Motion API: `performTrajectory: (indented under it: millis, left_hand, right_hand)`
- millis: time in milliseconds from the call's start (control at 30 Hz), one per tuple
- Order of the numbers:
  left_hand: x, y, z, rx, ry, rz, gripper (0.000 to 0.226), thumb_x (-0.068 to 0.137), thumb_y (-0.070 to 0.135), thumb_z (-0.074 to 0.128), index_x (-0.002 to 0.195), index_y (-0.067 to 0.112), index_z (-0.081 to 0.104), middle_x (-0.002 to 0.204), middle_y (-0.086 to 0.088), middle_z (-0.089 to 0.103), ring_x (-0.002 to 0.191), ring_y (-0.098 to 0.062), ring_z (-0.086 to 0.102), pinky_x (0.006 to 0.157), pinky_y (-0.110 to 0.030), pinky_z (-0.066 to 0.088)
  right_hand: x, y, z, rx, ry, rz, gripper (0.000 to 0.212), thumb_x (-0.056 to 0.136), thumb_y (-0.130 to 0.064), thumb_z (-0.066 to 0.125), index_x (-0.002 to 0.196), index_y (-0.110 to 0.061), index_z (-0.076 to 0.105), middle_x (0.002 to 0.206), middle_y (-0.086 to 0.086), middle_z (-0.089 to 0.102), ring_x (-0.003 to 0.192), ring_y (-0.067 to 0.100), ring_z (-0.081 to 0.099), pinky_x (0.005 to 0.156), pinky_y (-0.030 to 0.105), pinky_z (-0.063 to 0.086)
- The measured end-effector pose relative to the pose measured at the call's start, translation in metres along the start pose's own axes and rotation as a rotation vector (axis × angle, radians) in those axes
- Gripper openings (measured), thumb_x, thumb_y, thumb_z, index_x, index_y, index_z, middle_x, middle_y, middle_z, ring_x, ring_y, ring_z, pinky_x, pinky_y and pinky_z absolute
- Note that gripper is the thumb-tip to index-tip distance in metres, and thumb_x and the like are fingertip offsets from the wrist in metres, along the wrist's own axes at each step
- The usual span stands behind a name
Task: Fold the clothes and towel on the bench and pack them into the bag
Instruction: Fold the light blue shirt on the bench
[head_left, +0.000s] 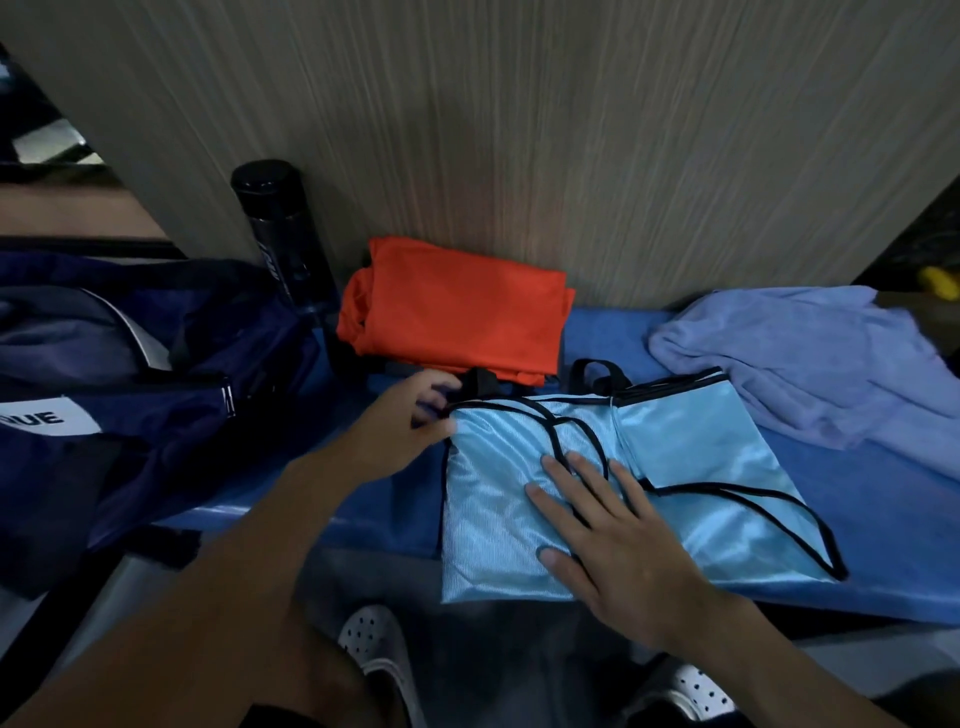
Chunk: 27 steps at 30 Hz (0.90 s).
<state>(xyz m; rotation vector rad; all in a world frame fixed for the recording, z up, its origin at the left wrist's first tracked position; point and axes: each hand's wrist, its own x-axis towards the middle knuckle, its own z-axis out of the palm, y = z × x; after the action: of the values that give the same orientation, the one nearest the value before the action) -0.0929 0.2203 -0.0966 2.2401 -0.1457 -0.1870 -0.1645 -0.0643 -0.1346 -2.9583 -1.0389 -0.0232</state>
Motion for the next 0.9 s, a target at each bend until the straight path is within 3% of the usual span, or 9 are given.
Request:
performTrajectory:
  millis: [100,267,367,433,500,600,733,800,900]
  left_hand:
    - [-0.001,0.002,0.0,-0.062,0.032,-0.009,0.027,0.093,0.008,0.067,0.115,0.021,0.062,0.103,0.002,0.066,0.074,-0.007,0.068,0.071,-0.016,0.051]
    - [0.002,0.006,0.006,-0.1,0.137,0.017,0.019,0.099,0.003,0.054,0.101,0.017,0.066,0.064,0.004,0.068,0.055,-0.008,0.065,0.049,-0.024,0.05]
    - [0.005,0.013,0.01,-0.274,0.162,-0.014,0.022,0.101,-0.002,0.048,0.095,0.012,0.065,0.082,-0.012,0.069,0.059,-0.026,0.067,0.041,-0.03,0.05]
    - [0.008,0.015,0.009,-0.291,0.127,-0.019,0.026,0.101,-0.004,0.045,0.093,0.01,0.064,0.078,-0.02,0.068,0.055,-0.027,0.064,0.037,-0.027,0.047]
    - [0.009,0.016,0.005,-0.255,0.098,0.017,0.037,0.098,-0.012,0.04,0.084,0.011,0.065,0.069,-0.011,0.068,0.054,-0.02,0.062,0.042,-0.025,0.048]
    - [0.012,0.014,-0.004,-0.203,0.168,0.09,0.049,0.087,-0.023,0.037,0.07,0.014,0.064,0.081,-0.002,0.066,0.062,-0.01,0.06,0.06,-0.024,0.052]
    - [0.01,0.017,-0.001,-0.112,0.291,0.16,0.046,0.086,-0.015,0.043,0.082,0.026,0.065,0.094,0.004,0.067,0.088,-0.009,0.065,0.085,-0.024,0.051]
    - [-0.003,0.028,0.004,0.022,0.315,0.269,0.039,0.077,-0.007,0.04,0.078,0.024,0.064,0.086,0.009,0.064,0.083,-0.007,0.062,0.078,-0.021,0.047]
    - [-0.027,0.047,0.02,0.299,0.195,0.444,0.026,0.073,0.009,0.039,0.067,0.019,0.062,0.072,0.011,0.058,0.068,-0.008,0.056,0.062,-0.026,0.047]
  right_hand:
    - [0.0,0.0,0.001,0.003,0.006,-0.006,0.058,0.102,-0.056,0.022,0.151,-0.026,0.032,0.162,0.0,0.021,0.15,0.022,0.015,0.115,0.052,0.025]
    - [-0.001,0.002,0.001,0.005,0.017,-0.011,0.058,0.102,-0.056,0.023,0.152,-0.026,0.032,0.162,0.0,0.021,0.15,0.022,0.015,0.116,0.052,0.024]
    - [-0.002,0.002,0.001,0.008,0.02,-0.015,0.058,0.102,-0.056,0.023,0.152,-0.026,0.032,0.162,0.0,0.021,0.15,0.022,0.015,0.115,0.052,0.024]
    - [-0.003,0.003,0.001,0.012,0.02,-0.022,0.057,0.102,-0.055,0.024,0.151,-0.027,0.032,0.162,0.0,0.022,0.15,0.022,0.015,0.115,0.051,0.023]
    - [-0.004,0.004,0.001,0.02,0.021,-0.024,0.056,0.103,-0.055,0.024,0.151,-0.028,0.031,0.162,-0.001,0.021,0.15,0.021,0.014,0.115,0.05,0.021]
    - [-0.004,0.005,0.001,0.024,0.022,-0.029,0.056,0.103,-0.055,0.024,0.152,-0.028,0.031,0.162,-0.002,0.02,0.151,0.02,0.013,0.115,0.05,0.02]
    - [-0.004,0.005,0.001,0.032,0.034,-0.029,0.054,0.103,-0.054,0.024,0.15,-0.029,0.034,0.161,-0.002,0.023,0.15,0.02,0.015,0.116,0.05,0.019]
    - [-0.002,0.003,-0.002,0.051,0.057,-0.004,0.051,0.103,-0.053,0.024,0.144,-0.029,0.042,0.158,-0.003,0.031,0.149,0.02,0.019,0.115,0.053,0.02]
    - [0.002,-0.001,-0.01,0.077,0.123,0.025,0.048,0.102,-0.05,0.026,0.132,-0.027,0.054,0.149,-0.002,0.042,0.146,0.022,0.026,0.114,0.054,0.023]
